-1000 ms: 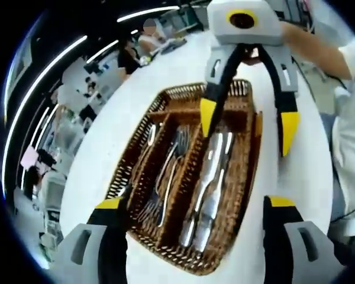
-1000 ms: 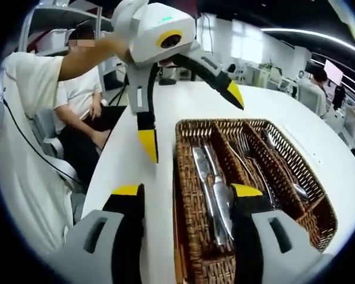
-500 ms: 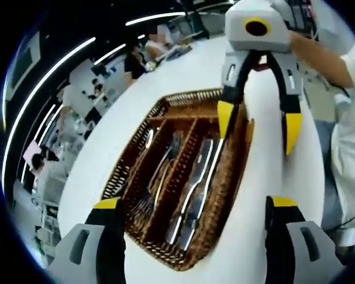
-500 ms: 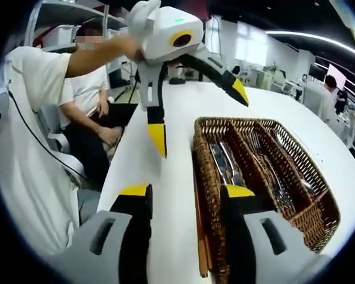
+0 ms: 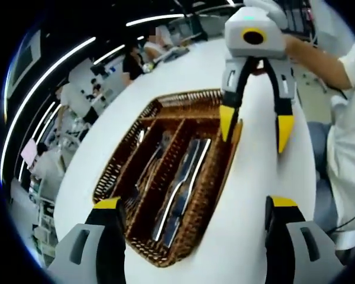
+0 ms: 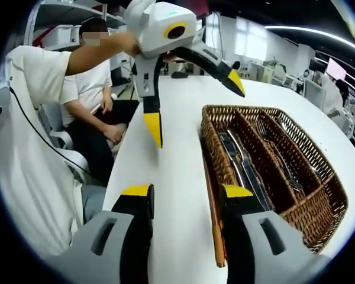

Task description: Arrange the knives, forks, and spoons in their matching storage slots by inserting each utensil handle-first until every utensil is classified and aligned in the correct compartment

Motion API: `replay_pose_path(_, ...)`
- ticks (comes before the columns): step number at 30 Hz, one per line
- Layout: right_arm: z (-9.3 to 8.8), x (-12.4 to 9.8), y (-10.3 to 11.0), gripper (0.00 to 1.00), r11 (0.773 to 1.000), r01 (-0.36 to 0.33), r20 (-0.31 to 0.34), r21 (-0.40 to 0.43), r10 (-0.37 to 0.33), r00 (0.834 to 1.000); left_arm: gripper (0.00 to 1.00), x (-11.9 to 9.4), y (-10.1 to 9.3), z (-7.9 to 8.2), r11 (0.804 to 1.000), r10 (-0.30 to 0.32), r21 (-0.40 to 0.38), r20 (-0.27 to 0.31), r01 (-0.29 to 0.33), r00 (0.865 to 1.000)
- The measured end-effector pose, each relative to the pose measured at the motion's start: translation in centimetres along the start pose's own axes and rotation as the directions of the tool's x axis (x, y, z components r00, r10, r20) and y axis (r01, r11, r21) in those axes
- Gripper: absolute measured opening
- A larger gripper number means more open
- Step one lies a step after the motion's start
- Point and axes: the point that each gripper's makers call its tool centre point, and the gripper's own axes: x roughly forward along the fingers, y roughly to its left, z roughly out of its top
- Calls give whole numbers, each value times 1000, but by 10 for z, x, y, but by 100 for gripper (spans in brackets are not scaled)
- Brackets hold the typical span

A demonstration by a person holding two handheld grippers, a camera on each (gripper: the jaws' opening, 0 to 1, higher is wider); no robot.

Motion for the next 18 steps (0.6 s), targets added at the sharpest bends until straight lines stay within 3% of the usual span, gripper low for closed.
replay_pose_path(10, -19, 3, -8, 42, 1000, -6, -33, 22, 7, 999, 100, -1, -18, -6, 1000, -23, -6, -3, 23, 1000)
replay_pose_path(18, -49, 6, -10, 41, 998, 9, -84, 64, -4, 996, 97, 1, -28, -11, 999, -51, -15, -12, 51, 999)
